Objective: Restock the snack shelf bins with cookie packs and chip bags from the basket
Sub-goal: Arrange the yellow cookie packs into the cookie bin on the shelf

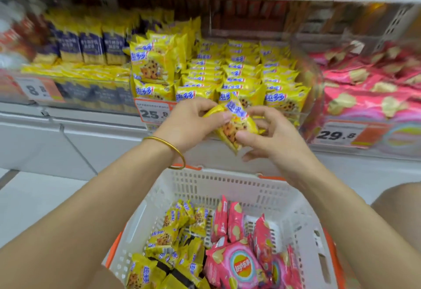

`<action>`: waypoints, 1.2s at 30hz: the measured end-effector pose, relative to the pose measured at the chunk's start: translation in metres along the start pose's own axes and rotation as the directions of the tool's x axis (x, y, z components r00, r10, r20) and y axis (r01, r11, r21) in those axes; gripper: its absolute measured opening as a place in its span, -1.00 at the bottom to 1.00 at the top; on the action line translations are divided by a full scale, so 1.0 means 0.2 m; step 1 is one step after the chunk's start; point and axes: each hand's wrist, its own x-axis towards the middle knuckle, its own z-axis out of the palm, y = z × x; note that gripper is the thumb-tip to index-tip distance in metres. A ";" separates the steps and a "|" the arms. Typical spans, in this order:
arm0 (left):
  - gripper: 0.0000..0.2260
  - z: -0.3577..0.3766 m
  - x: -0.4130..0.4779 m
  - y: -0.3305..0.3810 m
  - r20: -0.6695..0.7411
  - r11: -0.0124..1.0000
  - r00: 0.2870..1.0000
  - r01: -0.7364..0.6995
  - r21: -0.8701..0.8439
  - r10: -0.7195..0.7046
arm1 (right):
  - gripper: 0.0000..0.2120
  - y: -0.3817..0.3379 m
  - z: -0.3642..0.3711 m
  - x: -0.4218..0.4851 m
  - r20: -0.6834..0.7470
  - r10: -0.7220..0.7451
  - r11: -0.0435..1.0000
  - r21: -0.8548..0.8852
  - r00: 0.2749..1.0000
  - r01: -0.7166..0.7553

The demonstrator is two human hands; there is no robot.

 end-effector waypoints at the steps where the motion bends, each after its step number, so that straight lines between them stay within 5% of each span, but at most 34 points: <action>1: -0.83 -0.01 0.02 0.04 -0.068 0.999 0.997 -0.033 -0.036 0.031 | -0.70 -0.05 0.00 0.03 -0.046 -0.019 0.999 0.031 0.999 0.021; 3: -0.79 -0.06 0.09 0.10 -0.253 0.993 0.960 -0.119 0.015 0.119 | -0.73 -0.17 -0.02 0.15 -0.145 -0.034 0.998 0.054 0.989 0.042; 5: -0.72 -0.13 0.15 0.11 -0.372 0.914 0.871 -0.183 0.362 0.322 | -0.71 -0.28 -0.03 0.32 -0.193 -0.060 0.998 0.015 0.979 0.064; 7: -0.64 -0.19 0.22 0.06 -0.308 0.711 0.817 -0.167 0.684 0.488 | -0.71 -0.34 -0.03 0.53 -0.214 -0.094 0.995 -0.051 0.972 0.085; 10: -0.62 -0.22 0.30 -0.06 -0.201 0.497 0.827 -0.107 0.861 0.525 | -0.67 -0.36 -0.01 0.91 -0.277 -0.124 0.968 -0.246 0.953 0.054; 14: -0.58 -0.20 0.38 -0.11 -0.174 0.430 0.833 -0.084 0.899 0.525 | -0.62 -0.30 -0.04 1.32 -0.348 -0.240 0.807 -0.590 0.906 -0.013; 18: -0.61 -0.21 0.41 -0.14 -0.170 0.397 0.820 -0.075 0.915 0.546 | -0.66 -0.22 -0.07 1.55 -0.256 -0.392 0.617 -0.786 0.884 0.046; 27: -0.64 -0.21 0.43 -0.16 -0.174 0.376 0.808 -0.063 0.925 0.563 | -0.60 -0.19 -0.01 1.69 -0.083 -0.388 0.435 -0.894 0.918 0.103; 36: -0.67 -0.23 0.38 -0.14 -0.155 0.389 0.790 -0.113 0.914 0.593 | -0.43 -0.33 -0.03 1.47 -0.086 -0.289 0.373 -0.927 0.953 0.029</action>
